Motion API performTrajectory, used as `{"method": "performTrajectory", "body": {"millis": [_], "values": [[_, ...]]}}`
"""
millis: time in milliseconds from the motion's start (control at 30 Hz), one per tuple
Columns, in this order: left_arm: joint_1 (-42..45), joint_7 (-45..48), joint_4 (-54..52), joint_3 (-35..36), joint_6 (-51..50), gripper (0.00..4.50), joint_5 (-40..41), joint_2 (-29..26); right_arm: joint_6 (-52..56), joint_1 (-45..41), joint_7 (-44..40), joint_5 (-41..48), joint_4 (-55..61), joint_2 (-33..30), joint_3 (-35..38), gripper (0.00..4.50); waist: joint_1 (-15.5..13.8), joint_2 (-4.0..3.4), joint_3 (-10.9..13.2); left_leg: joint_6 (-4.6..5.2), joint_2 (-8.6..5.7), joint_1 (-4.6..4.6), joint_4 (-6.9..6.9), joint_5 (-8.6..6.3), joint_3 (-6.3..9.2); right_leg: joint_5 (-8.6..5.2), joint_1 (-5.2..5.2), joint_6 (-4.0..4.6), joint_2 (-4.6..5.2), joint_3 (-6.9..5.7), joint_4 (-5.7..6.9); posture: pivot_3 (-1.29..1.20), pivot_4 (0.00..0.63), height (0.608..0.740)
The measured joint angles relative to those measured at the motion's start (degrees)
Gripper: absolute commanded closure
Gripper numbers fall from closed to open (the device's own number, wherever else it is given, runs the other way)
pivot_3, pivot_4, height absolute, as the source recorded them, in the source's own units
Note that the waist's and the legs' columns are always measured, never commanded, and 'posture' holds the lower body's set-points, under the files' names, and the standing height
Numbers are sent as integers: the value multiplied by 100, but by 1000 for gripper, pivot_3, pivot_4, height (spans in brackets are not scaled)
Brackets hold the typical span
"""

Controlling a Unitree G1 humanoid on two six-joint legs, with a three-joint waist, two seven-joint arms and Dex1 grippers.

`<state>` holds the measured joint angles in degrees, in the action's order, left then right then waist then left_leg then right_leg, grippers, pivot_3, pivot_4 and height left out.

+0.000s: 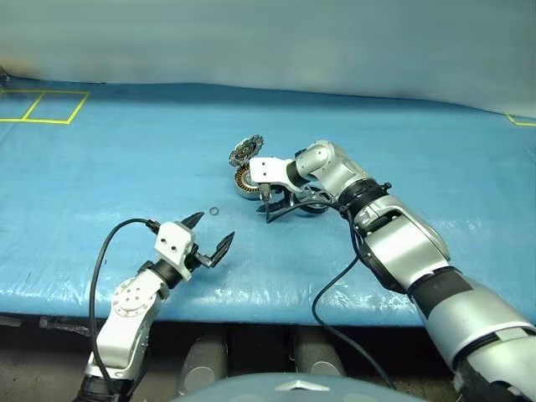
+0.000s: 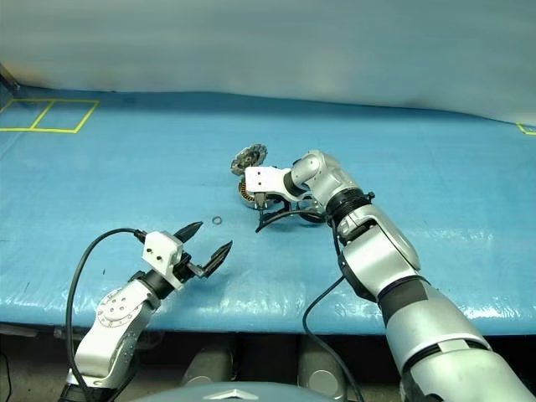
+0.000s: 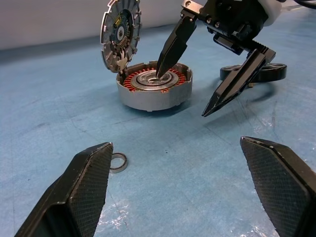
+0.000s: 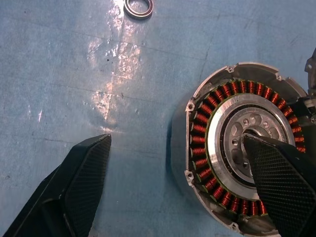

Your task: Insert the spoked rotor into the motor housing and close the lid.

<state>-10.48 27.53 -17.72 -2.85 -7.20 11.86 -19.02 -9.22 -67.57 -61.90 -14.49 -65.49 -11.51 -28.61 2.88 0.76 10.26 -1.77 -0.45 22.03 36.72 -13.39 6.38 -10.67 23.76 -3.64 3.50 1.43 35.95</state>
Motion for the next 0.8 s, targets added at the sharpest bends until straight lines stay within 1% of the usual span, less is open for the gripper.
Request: {"method": "performTrajectory", "body": {"millis": [300,467,800], "values": [[0,-1,-30,-1,0,0,-4,-2,-4,-162,357,-92,-424,200,271,9,42,-3,2,-2,0,-5,-8,1,0,-2,-1,3,0,1,0,0,150,740],[17,-2,-30,0,0,0,-5,-3,104,-161,416,-91,-620,303,443,9,61,-3,2,-3,0,-9,-18,2,0,-2,0,3,0,1,0,0,150,740],[-48,-26,-31,9,1,0,-13,-12,190,-86,430,-147,-654,404,507,9,74,-3,1,-5,1,-19,-31,3,0,-2,-4,4,0,1,0,0,150,740]]}}
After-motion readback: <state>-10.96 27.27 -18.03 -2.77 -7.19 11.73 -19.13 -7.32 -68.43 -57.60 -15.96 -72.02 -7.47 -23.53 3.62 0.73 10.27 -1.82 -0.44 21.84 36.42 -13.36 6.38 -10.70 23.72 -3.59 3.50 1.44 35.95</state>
